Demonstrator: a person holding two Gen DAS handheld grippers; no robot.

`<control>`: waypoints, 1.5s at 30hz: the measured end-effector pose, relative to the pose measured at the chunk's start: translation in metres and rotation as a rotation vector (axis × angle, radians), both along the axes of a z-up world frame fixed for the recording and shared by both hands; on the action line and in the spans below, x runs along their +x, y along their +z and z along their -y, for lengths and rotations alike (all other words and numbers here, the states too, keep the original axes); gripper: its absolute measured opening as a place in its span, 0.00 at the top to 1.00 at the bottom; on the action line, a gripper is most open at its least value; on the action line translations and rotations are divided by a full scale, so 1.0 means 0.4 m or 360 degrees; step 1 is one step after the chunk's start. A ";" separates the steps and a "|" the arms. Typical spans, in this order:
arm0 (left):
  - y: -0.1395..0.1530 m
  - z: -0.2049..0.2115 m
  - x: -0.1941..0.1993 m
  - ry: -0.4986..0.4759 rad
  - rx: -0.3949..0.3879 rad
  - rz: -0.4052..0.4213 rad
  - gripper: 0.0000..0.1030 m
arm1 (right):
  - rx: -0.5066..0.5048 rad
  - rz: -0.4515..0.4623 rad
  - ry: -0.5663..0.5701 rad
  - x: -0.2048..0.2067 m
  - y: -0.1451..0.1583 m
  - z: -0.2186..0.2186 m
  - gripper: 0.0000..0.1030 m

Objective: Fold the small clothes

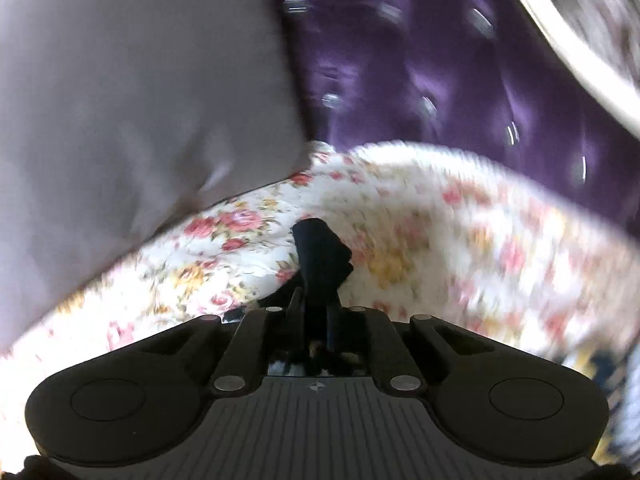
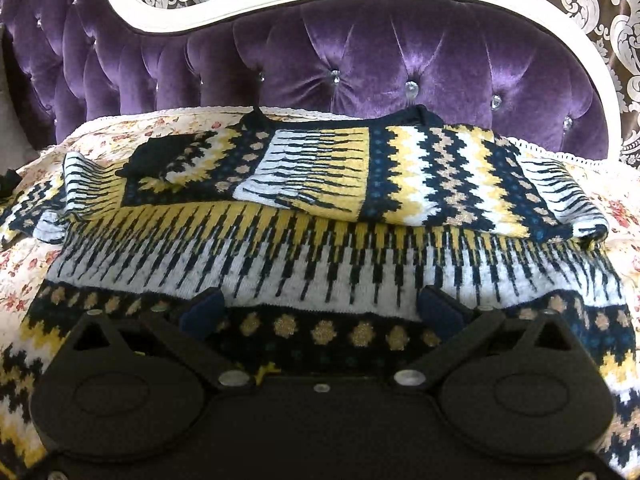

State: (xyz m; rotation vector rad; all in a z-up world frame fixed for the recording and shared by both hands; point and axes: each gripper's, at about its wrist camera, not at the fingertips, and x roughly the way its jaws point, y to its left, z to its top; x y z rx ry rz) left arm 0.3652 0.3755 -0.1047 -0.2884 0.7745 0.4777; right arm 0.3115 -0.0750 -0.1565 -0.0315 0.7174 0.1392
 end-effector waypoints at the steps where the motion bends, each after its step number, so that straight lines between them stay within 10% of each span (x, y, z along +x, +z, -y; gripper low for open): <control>1: 0.018 -0.015 -0.017 0.0020 -0.0093 0.0072 0.92 | 0.0004 0.0001 0.0000 0.000 0.000 0.001 0.00; 8: 0.252 0.110 -0.083 -0.0172 -0.0101 0.0406 0.92 | 0.0046 0.0017 -0.0006 -0.005 0.004 0.007 0.00; 18: 0.508 0.619 -0.045 -0.0853 -0.0181 0.0800 0.92 | 0.0330 0.0002 0.0023 -0.015 0.046 0.085 0.01; 30: 0.227 1.138 0.054 -0.1494 -0.0479 0.0429 0.79 | 0.0459 -0.0013 -0.0196 -0.106 0.096 0.308 0.01; 38: 0.234 1.006 -0.047 -0.1419 -0.0384 0.0537 0.69 | 0.0471 0.0000 -0.0223 -0.101 0.112 0.383 0.01; 45: 0.075 0.796 -0.115 -0.1113 -0.0086 0.0256 0.63 | 0.0598 0.0059 -0.0147 -0.007 0.137 0.415 0.01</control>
